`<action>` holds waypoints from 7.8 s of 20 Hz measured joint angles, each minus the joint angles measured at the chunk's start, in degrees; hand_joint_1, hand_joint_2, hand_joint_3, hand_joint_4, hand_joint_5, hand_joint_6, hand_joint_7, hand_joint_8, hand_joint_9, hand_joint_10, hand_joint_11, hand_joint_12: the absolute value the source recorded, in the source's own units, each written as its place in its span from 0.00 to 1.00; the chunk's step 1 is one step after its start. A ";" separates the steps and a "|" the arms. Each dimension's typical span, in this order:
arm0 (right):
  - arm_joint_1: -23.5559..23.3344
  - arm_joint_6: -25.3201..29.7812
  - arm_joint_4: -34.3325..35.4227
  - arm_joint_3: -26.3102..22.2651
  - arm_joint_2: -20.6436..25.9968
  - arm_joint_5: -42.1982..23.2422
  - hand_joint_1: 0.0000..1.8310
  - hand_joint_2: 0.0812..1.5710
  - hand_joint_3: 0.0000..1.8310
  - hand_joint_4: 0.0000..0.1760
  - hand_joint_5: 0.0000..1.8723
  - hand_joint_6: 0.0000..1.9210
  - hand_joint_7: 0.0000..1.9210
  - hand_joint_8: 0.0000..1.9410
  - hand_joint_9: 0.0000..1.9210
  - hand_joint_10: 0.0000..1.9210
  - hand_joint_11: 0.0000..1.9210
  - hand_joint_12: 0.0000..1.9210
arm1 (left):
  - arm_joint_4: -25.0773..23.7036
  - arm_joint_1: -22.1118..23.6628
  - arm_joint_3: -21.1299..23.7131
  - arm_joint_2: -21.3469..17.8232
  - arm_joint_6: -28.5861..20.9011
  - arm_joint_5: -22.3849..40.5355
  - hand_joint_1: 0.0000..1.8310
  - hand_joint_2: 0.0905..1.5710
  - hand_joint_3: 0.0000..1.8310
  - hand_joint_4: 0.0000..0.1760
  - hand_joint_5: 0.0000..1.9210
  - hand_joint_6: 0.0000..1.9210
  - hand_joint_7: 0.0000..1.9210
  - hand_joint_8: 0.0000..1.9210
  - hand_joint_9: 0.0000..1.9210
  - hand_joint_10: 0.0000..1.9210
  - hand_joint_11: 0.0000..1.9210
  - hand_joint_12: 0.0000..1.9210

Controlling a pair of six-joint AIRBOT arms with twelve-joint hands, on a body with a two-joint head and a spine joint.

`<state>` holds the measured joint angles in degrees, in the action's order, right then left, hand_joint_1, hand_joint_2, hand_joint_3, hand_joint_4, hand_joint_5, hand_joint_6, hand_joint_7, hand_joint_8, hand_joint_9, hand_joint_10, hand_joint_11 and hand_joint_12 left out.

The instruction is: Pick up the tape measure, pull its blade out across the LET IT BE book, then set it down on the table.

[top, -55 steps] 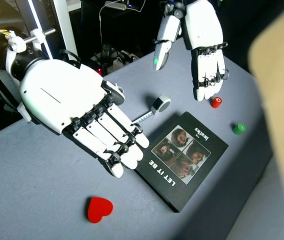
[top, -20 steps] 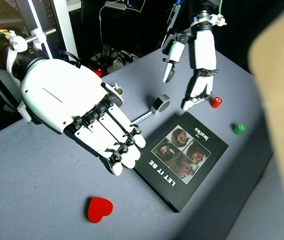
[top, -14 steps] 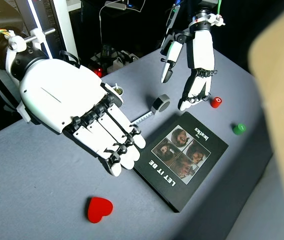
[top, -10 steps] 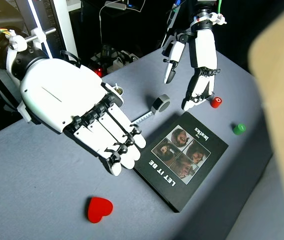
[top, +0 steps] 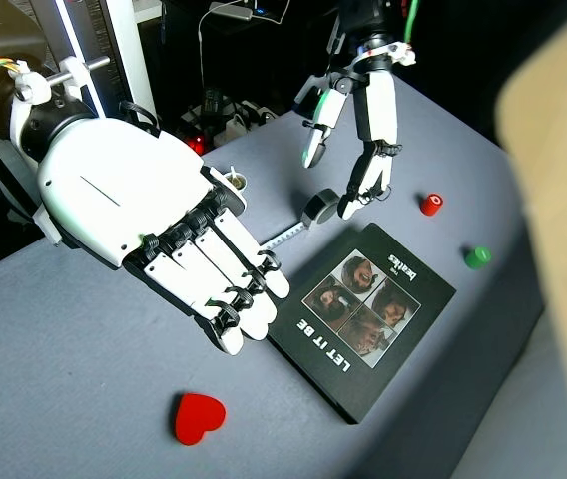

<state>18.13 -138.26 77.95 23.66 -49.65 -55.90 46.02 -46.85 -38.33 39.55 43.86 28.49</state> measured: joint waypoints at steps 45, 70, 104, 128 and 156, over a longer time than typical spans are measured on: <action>-0.02 2.82 -2.12 0.00 0.13 -0.46 0.06 0.76 0.00 0.28 0.17 0.00 0.17 0.00 0.14 0.00 0.00 0.46 | -9.51 -17.79 -4.48 11.43 2.23 20.35 0.54 0.69 0.00 0.00 0.27 0.00 0.32 0.00 0.31 0.00 0.10 0.45; -0.04 2.82 -2.56 0.00 0.11 0.02 0.07 0.76 0.00 0.28 0.18 0.00 0.17 0.00 0.14 0.00 0.00 0.50 | -9.62 -18.67 -5.16 14.05 7.58 22.99 0.75 0.70 0.00 0.00 0.47 0.49 0.49 0.56 0.48 0.66 0.46 0.64; -10.27 -8.26 3.34 13.86 -7.28 12.94 0.54 0.66 0.00 0.00 0.40 0.01 0.39 0.02 0.34 0.03 0.15 0.55 | 10.64 18.84 -17.70 5.03 28.63 -8.31 0.75 0.70 0.00 0.00 0.48 0.49 0.49 0.54 0.48 0.66 0.45 0.65; 2.54 22.14 -33.31 26.62 -16.52 5.81 0.56 0.67 0.00 0.00 0.46 0.01 0.41 0.01 0.37 0.02 0.16 0.53 | 18.91 19.08 -16.70 4.46 28.30 -5.92 0.75 0.70 0.00 0.00 0.48 0.50 0.48 0.54 0.48 0.66 0.45 0.63; -4.74 14.51 -17.57 32.02 -21.42 14.60 0.56 0.67 0.00 0.00 0.44 0.02 0.40 0.00 0.37 0.00 0.16 0.53 | 23.50 18.34 -15.89 4.46 25.49 -3.52 0.75 0.69 0.00 0.00 0.48 0.49 0.49 0.54 0.49 0.66 0.46 0.63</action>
<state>13.39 -123.74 60.38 55.68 -71.07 -41.30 69.52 -28.51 -54.22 44.01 69.34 24.97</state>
